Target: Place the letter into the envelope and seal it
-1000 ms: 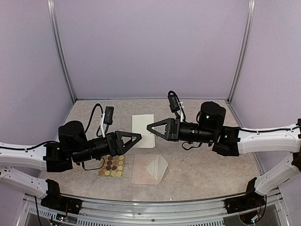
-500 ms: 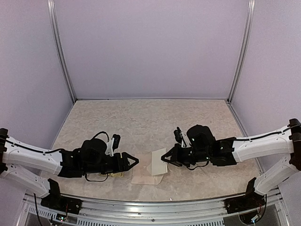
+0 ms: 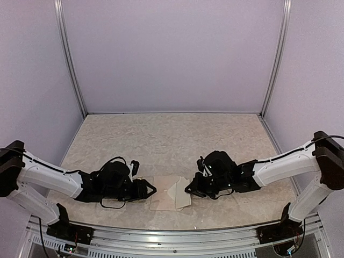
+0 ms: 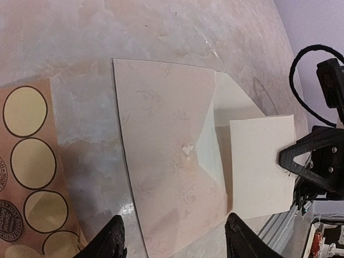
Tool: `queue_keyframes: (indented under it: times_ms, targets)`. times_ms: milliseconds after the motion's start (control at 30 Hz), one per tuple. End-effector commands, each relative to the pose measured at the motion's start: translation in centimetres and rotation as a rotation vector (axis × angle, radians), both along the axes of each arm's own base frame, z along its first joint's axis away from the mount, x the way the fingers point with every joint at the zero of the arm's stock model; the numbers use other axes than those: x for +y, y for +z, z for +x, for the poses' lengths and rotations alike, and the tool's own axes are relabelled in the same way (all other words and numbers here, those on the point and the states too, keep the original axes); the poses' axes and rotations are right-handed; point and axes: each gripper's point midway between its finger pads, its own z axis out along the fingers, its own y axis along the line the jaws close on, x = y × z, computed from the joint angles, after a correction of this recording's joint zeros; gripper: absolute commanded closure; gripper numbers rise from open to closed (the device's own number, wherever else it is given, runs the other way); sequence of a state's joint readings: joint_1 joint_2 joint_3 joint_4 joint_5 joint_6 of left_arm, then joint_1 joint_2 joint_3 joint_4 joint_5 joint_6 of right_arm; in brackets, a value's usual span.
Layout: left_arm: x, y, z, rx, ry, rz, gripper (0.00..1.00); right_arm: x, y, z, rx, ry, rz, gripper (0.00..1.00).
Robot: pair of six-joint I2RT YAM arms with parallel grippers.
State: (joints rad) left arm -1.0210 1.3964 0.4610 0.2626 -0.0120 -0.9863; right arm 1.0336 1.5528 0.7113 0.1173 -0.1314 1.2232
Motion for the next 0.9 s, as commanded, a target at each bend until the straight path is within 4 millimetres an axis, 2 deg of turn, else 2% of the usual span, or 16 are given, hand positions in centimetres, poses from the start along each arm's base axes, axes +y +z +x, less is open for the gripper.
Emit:
queue_keyframes:
  times_ms: [0,567,733,867]
  targets:
    - [-0.7,-0.3,0.3,-0.009,-0.037,0.005,0.41,1.0,0.5,0.4,0.022,0.011,0.046,1.00]
    - [-1.0,-3.0,0.7,0.003,-0.067,0.106,0.42,0.6,-2.1,1.4,0.080,0.006,-0.025,1.00]
    - [-1.0,-3.8,0.8,0.005,-0.071,0.140,0.45,0.4,-2.9,1.9,0.086,-0.003,-0.054,1.00]
    - [-1.2,-3.2,1.4,-0.037,-0.066,0.152,0.48,0.3,-3.3,2.2,0.091,-0.010,-0.061,1.00]
